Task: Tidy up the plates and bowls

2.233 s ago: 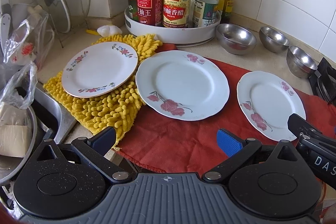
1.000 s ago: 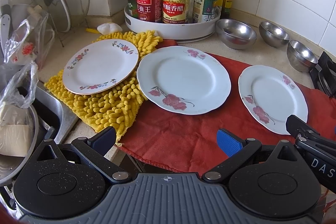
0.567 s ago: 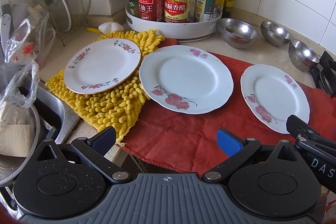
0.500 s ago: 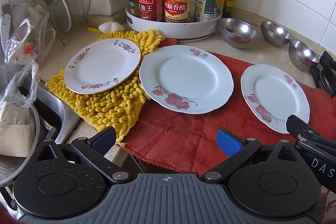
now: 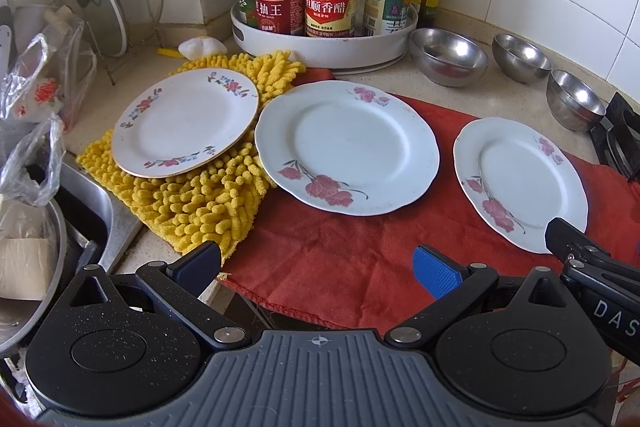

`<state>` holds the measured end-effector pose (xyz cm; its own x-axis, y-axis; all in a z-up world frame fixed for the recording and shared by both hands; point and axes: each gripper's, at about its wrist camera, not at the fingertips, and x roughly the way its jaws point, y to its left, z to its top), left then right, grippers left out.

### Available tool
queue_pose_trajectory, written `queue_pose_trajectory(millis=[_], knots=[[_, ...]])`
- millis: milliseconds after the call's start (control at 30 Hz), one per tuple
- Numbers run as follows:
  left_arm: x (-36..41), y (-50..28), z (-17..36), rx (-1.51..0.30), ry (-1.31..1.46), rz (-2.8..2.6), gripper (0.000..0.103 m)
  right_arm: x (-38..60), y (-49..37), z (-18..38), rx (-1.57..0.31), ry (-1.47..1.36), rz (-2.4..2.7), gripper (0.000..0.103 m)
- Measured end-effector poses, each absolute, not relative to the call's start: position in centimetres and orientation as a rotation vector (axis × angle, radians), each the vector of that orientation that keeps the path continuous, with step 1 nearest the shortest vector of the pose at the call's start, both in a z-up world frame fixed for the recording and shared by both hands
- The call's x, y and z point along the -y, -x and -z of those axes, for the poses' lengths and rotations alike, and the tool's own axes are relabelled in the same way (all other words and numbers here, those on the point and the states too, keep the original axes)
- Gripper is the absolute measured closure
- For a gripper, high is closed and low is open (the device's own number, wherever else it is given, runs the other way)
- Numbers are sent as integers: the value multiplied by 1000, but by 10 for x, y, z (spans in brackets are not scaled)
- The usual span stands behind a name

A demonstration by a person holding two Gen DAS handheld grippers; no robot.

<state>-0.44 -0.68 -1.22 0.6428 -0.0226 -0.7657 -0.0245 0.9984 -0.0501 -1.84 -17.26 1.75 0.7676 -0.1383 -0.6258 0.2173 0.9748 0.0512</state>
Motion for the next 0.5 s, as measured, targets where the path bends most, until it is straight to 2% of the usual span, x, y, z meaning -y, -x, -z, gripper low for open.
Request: queue_pose_trajectory(millis=[500], knots=[[15,-21,17,-896,57,-45,0,186,-15,-13,-700,-113,147,1]])
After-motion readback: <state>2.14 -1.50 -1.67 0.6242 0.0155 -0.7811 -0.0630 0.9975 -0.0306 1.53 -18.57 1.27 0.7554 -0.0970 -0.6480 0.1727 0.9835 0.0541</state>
